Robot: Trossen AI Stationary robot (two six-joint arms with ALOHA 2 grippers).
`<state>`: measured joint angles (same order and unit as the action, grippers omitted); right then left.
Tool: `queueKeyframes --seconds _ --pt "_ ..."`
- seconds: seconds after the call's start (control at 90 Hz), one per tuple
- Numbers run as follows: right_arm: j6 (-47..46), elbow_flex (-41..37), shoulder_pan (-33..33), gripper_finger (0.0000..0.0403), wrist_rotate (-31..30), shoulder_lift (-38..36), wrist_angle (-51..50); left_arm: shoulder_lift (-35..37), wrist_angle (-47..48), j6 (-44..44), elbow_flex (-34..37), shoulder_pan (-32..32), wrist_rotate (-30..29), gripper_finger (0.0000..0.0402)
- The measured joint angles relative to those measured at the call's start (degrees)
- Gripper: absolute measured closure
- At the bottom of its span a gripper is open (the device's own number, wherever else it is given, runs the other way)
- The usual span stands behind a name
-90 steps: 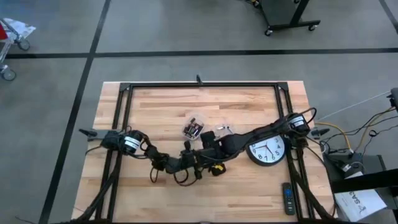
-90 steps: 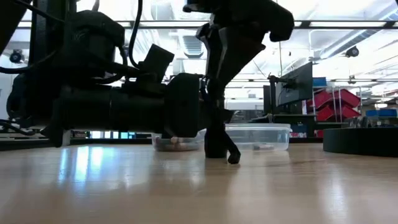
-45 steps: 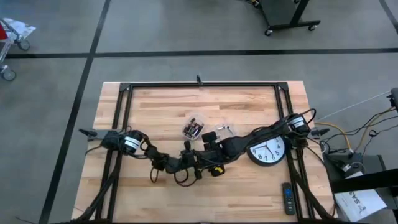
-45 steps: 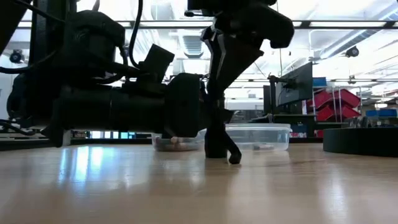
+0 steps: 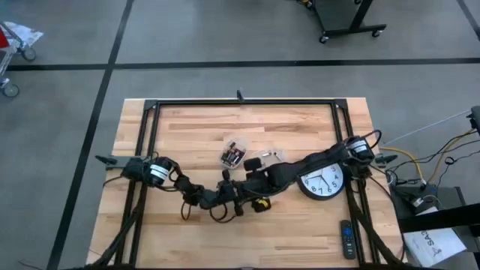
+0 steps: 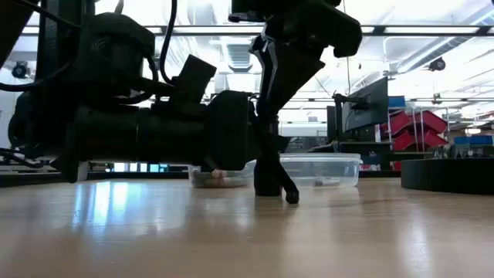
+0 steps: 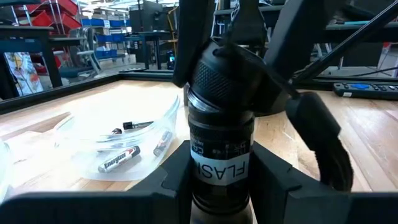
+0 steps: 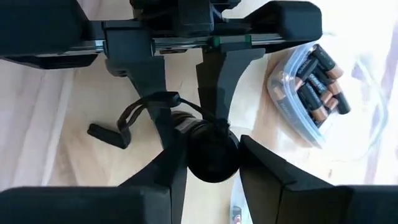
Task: Insert battery
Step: Close the black flashlight cover
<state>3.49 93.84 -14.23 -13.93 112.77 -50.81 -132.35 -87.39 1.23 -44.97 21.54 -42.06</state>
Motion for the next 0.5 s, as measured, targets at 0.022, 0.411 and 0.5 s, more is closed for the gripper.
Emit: queueKeyframes --seconds 0.022,0.411,0.5 --pt "0.0 0.2 0.3 0.0303 1.0 0.0 -0.3 0.0 0.0 0.0 0.0 0.0 0.0 0.0308" --pt "-0.1 0.7 5.6 0.0310 16.0 -0.1 -1.1 0.0 0.1 -0.1 0.0 0.0 0.2 0.0308" --pt "0.5 0.7 6.6 0.0312 17.7 -0.1 -1.2 0.0 0.1 0.0 0.0 0.0 0.2 0.0308"
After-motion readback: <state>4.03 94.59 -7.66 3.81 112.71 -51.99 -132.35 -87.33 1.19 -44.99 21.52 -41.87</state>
